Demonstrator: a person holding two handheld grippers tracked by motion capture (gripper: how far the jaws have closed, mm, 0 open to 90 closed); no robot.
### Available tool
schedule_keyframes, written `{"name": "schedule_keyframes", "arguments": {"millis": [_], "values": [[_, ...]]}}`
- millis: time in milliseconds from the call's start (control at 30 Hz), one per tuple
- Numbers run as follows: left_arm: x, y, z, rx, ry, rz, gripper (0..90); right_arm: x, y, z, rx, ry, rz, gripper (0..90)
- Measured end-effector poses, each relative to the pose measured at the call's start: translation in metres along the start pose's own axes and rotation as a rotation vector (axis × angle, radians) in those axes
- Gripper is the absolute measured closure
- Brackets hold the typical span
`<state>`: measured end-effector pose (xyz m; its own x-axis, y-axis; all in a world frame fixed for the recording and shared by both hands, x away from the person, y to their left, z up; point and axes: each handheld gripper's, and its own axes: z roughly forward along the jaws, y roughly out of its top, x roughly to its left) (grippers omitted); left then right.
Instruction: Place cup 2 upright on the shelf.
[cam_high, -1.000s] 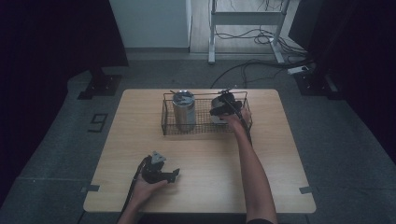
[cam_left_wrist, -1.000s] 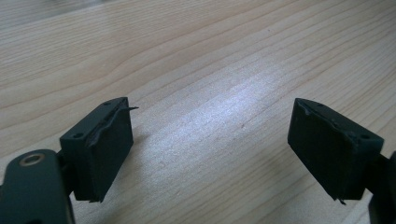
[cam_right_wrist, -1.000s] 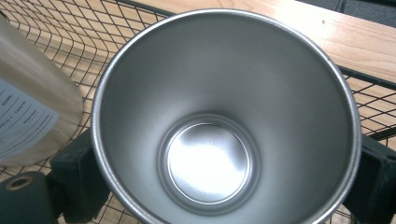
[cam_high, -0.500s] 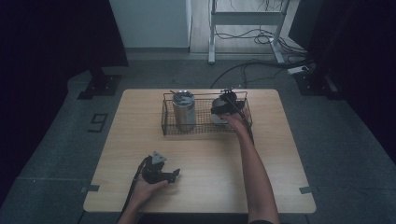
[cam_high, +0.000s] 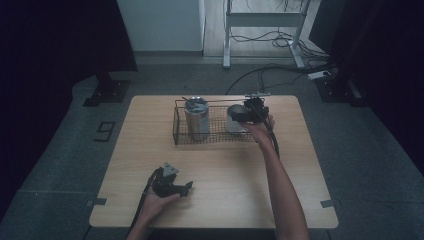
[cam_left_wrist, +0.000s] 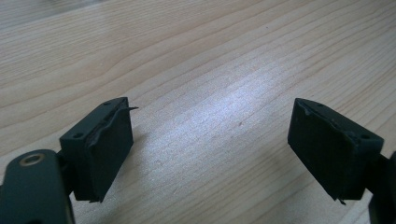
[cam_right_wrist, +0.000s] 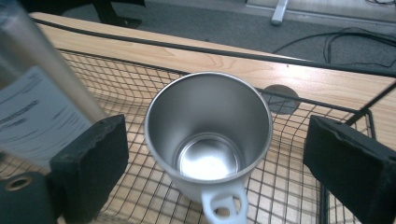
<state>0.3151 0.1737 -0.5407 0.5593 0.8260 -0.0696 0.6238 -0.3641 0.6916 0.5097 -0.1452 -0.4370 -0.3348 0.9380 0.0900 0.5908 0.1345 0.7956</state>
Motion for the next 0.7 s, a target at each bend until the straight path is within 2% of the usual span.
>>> {"name": "schedule_keyframes", "arguments": {"millis": [133,567,700], "values": [[0.0,0.0,-0.001,-0.002,0.002,0.001,14.3,0.0,-0.009,-0.015,-0.016,0.031,-0.01,10.2],[0.002,-0.001,0.0,0.006,0.01,0.001,14.3,-0.009,-0.055,-0.047,-0.027,0.081,-0.001,13.2],[0.003,0.0,-0.001,0.004,-0.012,-0.012,14.3,-0.011,-0.07,-0.058,-0.03,0.095,0.002,13.4]]}}
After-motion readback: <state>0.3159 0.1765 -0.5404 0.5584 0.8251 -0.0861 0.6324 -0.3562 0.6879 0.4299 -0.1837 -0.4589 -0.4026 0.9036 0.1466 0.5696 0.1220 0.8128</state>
